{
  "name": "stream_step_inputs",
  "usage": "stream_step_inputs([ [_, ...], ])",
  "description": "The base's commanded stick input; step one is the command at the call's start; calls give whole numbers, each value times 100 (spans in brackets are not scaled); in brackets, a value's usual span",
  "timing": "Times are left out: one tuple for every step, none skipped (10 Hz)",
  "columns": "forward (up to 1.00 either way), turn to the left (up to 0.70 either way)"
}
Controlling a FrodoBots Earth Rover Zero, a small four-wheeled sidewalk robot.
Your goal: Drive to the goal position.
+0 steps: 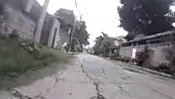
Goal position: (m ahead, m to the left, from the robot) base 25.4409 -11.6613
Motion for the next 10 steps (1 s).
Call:
stream_step_inputs([
  [70,0],
  [70,0],
  [70,0],
  [70,0],
  [70,0],
  [70,0],
  [70,-7],
  [70,-20],
  [70,-34],
  [70,-6],
])
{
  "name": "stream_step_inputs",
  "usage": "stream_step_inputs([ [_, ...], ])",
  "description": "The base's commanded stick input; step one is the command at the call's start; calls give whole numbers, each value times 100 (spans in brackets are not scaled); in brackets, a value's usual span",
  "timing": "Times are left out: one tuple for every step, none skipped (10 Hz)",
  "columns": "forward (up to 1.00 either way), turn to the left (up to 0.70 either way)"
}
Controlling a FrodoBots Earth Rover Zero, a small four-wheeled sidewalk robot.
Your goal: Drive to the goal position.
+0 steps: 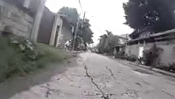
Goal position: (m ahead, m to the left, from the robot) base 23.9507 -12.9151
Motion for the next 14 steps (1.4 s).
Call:
stream_step_inputs([
  [70,0],
  [70,0],
  [70,0],
  [70,0],
  [70,0],
  [70,0],
  [70,0],
  [70,0],
  [70,0],
  [70,0],
  [70,0],
  [70,0],
  [70,-22],
  [70,-35],
])
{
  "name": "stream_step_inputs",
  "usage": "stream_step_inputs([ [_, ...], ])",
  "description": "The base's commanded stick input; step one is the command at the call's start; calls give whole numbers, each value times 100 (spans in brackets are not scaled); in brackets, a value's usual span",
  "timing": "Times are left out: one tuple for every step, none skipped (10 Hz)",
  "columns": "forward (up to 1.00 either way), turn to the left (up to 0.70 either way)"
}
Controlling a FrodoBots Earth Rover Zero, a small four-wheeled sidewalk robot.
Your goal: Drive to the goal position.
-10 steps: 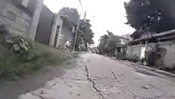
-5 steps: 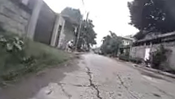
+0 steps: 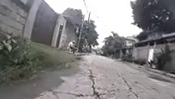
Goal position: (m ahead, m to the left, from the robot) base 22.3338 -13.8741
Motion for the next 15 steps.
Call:
stream_step_inputs([
  [70,-35],
  [70,-35],
  [70,-35],
  [70,-20],
  [70,0],
  [70,0],
  [70,0],
  [70,0],
  [70,0],
  [70,0],
  [70,0],
  [70,0],
  [70,0],
  [70,-28],
  [70,-35],
])
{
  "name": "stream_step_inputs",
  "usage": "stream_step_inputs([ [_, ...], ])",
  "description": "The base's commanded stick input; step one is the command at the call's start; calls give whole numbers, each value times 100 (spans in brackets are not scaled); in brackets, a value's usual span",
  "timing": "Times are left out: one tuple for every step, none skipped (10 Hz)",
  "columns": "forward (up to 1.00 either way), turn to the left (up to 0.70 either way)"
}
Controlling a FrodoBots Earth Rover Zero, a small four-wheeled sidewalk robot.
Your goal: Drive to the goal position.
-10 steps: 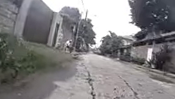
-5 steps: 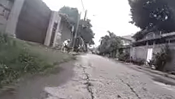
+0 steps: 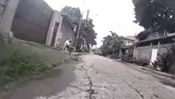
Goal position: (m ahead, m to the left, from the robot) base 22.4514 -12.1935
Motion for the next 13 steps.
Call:
stream_step_inputs([
  [70,-35],
  [70,-35],
  [70,-34],
  [70,0],
  [70,0],
  [70,0],
  [70,0],
  [70,0],
  [70,0],
  [70,0],
  [70,0],
  [70,0],
  [70,0],
])
